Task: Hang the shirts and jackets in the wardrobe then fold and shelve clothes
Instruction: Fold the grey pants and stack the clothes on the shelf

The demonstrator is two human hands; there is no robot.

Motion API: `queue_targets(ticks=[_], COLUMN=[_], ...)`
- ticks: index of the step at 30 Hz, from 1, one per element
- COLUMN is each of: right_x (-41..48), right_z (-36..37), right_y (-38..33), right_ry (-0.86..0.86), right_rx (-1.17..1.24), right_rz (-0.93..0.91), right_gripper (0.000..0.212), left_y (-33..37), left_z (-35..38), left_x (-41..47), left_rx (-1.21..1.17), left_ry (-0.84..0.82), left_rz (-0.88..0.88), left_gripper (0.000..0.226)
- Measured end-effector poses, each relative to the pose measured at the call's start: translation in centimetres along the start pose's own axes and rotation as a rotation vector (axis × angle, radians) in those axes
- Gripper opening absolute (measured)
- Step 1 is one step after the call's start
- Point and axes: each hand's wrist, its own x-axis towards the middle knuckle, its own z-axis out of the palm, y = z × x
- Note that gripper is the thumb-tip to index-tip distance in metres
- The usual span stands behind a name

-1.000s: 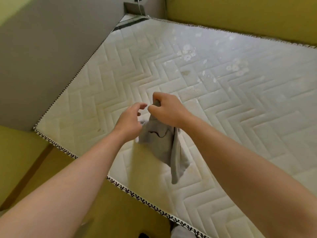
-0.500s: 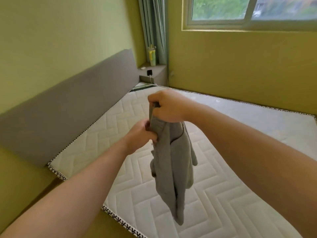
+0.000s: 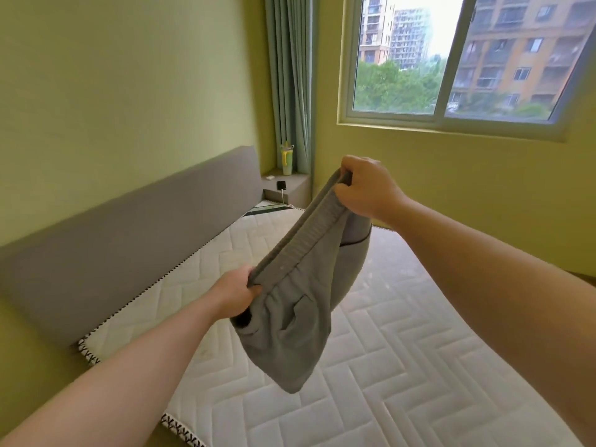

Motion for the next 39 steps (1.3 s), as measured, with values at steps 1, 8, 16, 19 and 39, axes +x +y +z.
queue_targets(ticks=[1, 8, 16, 19, 39], right_x=[-0.1, 0.1, 1.0, 1.3, 1.0], right_z=[0.1, 0.1, -0.3, 0.0, 1.4], right_y=[0.3, 2.6, 2.9, 2.8, 3.0], right_ry=[-0.010, -0.082, -0.076, -0.086, -0.316], right_rx=[-0.050, -0.294, -0.278, -0.302, -0.023], right_rz=[-0.010, 0.096, 0.136, 0.138, 0.178], right_gripper=[0.026, 0.009, 0.014, 0.017, 0.014], left_y=[-0.3, -0.7, 0.3, 0.4, -0.1], left_z=[-1.1, -10.4, -15.8, -16.7, -19.9], left_x=[0.2, 0.5, -1.4, -1.6, -1.9], left_rx=[0.055, 0.277, 0.657, 0.735, 0.015], left_ry=[0.038, 0.208, 0.089, 0.115, 0.393], left_rz=[-0.006, 0.232, 0.356, 0.279, 0.117], left_gripper=[0.008, 0.014, 0.061, 0.047, 0.020])
